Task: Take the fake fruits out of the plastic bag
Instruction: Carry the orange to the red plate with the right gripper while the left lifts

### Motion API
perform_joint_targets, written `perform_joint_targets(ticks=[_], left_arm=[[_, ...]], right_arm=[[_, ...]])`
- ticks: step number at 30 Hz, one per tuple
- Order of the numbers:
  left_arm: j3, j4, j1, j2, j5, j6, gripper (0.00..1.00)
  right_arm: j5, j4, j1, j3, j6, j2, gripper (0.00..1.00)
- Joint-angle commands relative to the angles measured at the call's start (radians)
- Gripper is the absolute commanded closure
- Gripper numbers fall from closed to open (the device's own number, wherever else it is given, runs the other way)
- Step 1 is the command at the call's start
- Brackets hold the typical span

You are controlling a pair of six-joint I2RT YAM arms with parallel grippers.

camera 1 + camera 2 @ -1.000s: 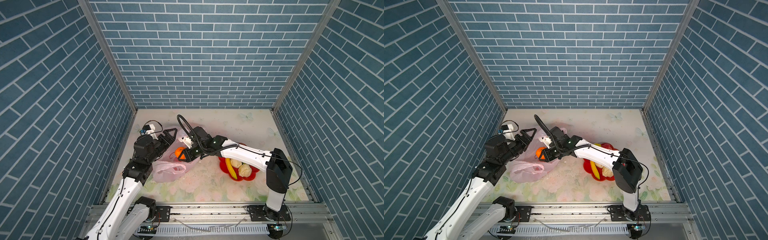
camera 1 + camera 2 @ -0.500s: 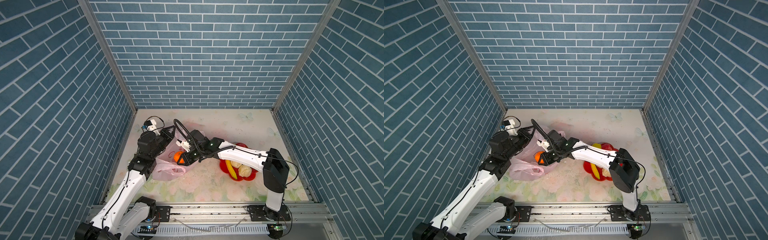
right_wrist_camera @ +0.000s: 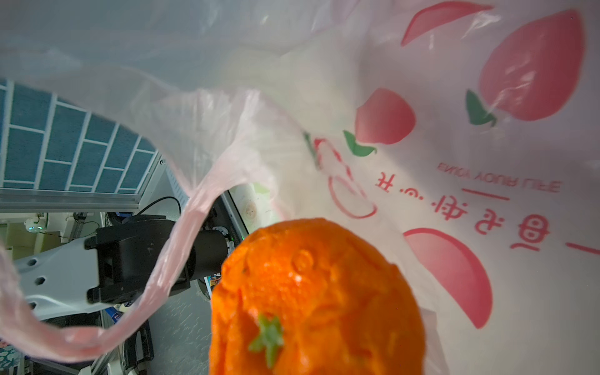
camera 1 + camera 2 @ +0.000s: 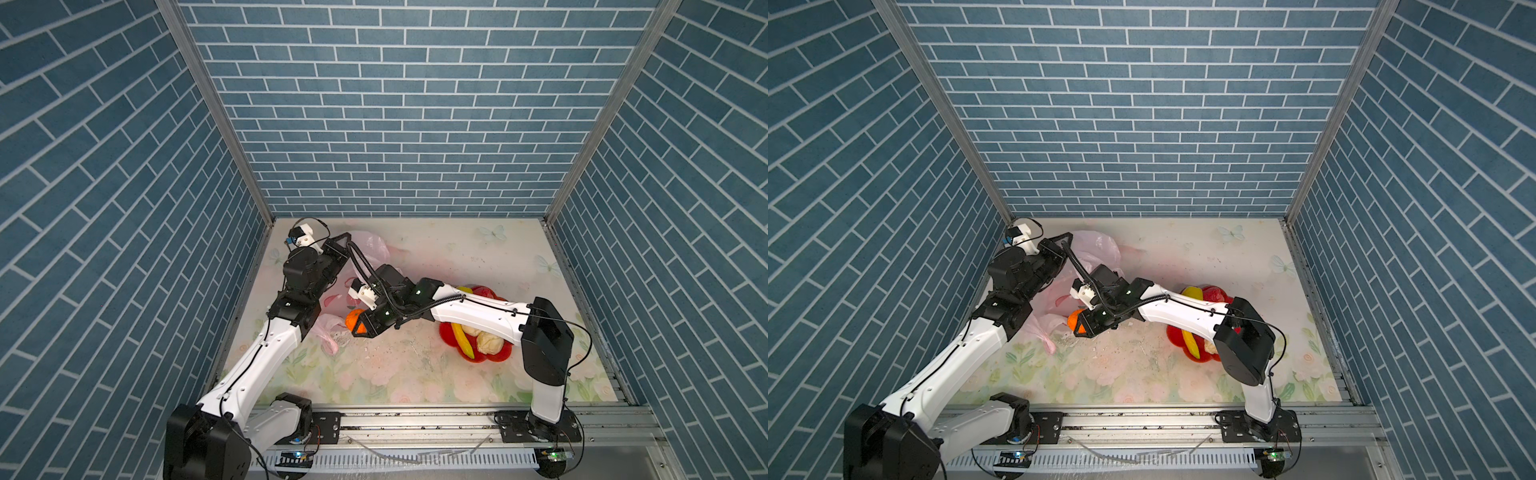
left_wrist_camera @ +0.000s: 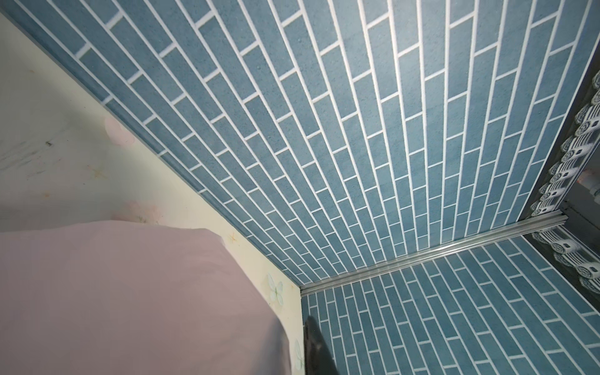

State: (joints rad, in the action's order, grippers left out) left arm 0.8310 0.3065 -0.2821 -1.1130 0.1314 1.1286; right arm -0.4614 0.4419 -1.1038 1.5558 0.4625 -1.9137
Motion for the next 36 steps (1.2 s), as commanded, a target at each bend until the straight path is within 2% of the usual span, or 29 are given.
perform_joint_targets(ticks=[1,9,11,13,14,24,32,36], left_arm=[[0.058,0.089,-0.005,-0.024,0.002,0.021,0.84],[0.125,0.116,-0.005,-0.077,0.035,0.04,0.87],[0.142,0.117,-0.005,-0.091,0.042,0.041,0.9],[0.158,0.125,-0.005,-0.107,0.047,0.044,0.99],[0.169,0.128,-0.005,-0.116,0.05,0.05,1.0],[0.324,0.088,-0.005,-0.229,0.108,0.078,1.0],[0.471,-0.015,0.041,-0.324,0.134,0.032,1.0],[0.526,-0.102,0.051,-0.341,0.122,-0.058,1.0]], right_arm=[[-0.023,0.022,-0.015,0.049,-0.037,-0.027,0.95],[-0.025,0.004,-0.024,0.047,-0.022,-0.034,0.95],[-0.028,0.0,-0.028,0.042,-0.017,-0.036,0.95],[-0.03,-0.007,-0.032,0.038,-0.013,-0.036,0.95],[-0.029,-0.009,-0.032,0.037,-0.012,-0.036,0.95],[0.0,-0.005,-0.046,0.024,-0.023,-0.03,0.96],[0.015,0.003,-0.06,0.007,-0.041,-0.009,0.97],[0.031,-0.009,-0.063,-0.021,-0.037,0.037,0.98]])
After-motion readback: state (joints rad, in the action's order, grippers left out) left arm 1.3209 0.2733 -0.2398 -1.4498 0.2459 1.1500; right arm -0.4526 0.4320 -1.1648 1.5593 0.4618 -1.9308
